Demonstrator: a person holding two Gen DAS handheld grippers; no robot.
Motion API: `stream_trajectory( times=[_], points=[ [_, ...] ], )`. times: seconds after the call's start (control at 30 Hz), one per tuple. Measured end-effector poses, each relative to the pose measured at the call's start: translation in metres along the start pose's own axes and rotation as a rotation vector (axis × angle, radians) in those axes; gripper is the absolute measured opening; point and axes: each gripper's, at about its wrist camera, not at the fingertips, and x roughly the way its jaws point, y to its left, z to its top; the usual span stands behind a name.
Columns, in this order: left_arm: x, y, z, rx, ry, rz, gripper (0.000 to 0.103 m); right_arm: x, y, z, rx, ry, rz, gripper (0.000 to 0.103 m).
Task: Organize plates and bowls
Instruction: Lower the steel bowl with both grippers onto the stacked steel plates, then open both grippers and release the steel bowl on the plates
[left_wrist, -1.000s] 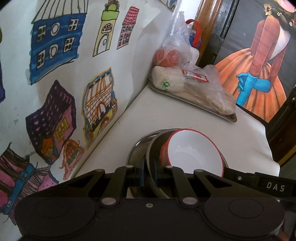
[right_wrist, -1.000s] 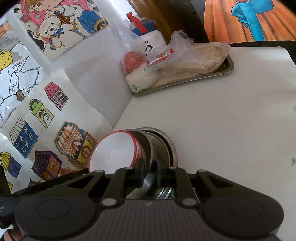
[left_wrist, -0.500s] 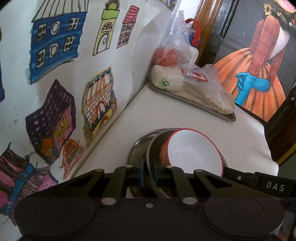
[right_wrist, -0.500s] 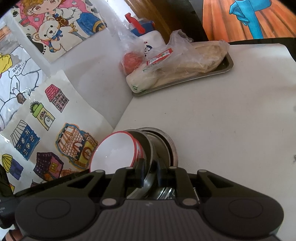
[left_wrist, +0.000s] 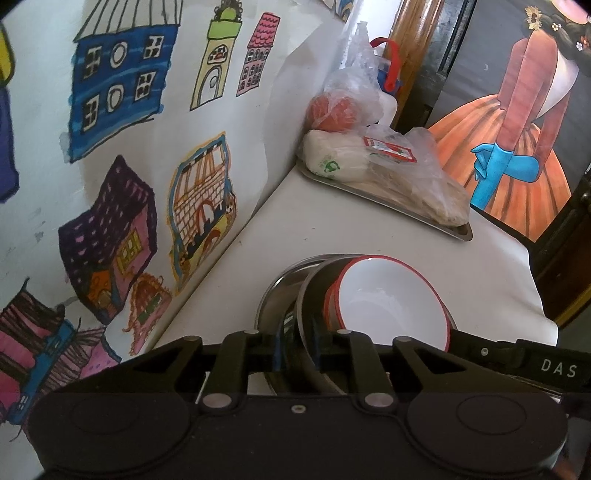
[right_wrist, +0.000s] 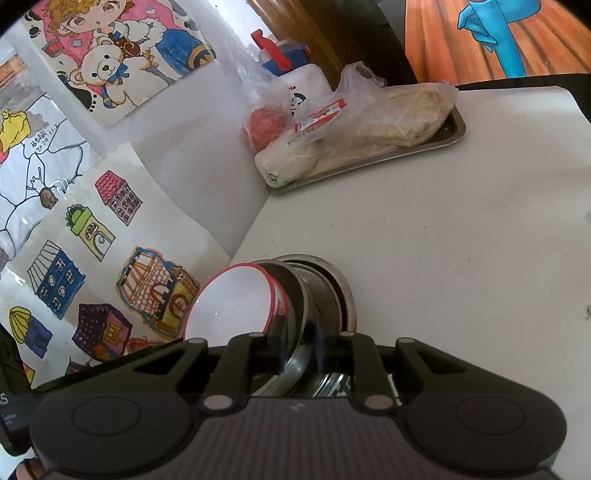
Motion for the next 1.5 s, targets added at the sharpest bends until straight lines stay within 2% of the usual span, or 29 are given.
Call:
stream_trajectory(
  times=[0.17,0.33,0.87,0.9,0.93,1.0,1.03,1.13,1.37,1.5],
  points=[
    [-0.002,0.001,-0.001,-0.006,-0.001,0.002,0.018,-0.001,-0.002,0.000,0.003,-0.003,-0.001,0.024],
    [-0.004,0.003,-0.003,-0.012,-0.003,0.012,0.027,-0.002,-0.003,-0.002,0.001,-0.011,-0.007,0.031],
    [-0.007,0.005,-0.008,-0.020,-0.017,0.001,0.029,-0.013,-0.007,-0.010,-0.033,-0.063,-0.032,0.052],
    [-0.008,0.004,-0.008,-0.017,-0.021,0.003,0.031,-0.013,-0.007,-0.010,-0.034,-0.066,-0.032,0.053],
    [-0.010,0.004,-0.008,-0.010,-0.025,0.018,0.045,-0.014,-0.007,-0.010,-0.035,-0.070,-0.034,0.054],
    [-0.014,0.005,-0.009,-0.002,-0.047,0.072,0.064,-0.015,-0.007,-0.010,-0.040,-0.074,-0.037,0.055],
    [-0.016,0.007,-0.009,-0.004,-0.069,0.065,0.066,-0.015,-0.007,-0.010,-0.044,-0.079,-0.037,0.055],
    [-0.019,0.014,-0.007,-0.040,-0.063,0.033,0.066,-0.017,-0.005,-0.010,-0.053,-0.084,-0.044,0.055],
    [-0.022,0.011,-0.007,-0.028,-0.066,0.041,0.067,-0.024,-0.001,-0.012,-0.072,-0.099,-0.037,0.060],
    [-0.027,0.014,-0.009,-0.033,-0.074,0.037,0.073,-0.028,0.001,-0.014,-0.087,-0.111,-0.041,0.064]
  ],
)
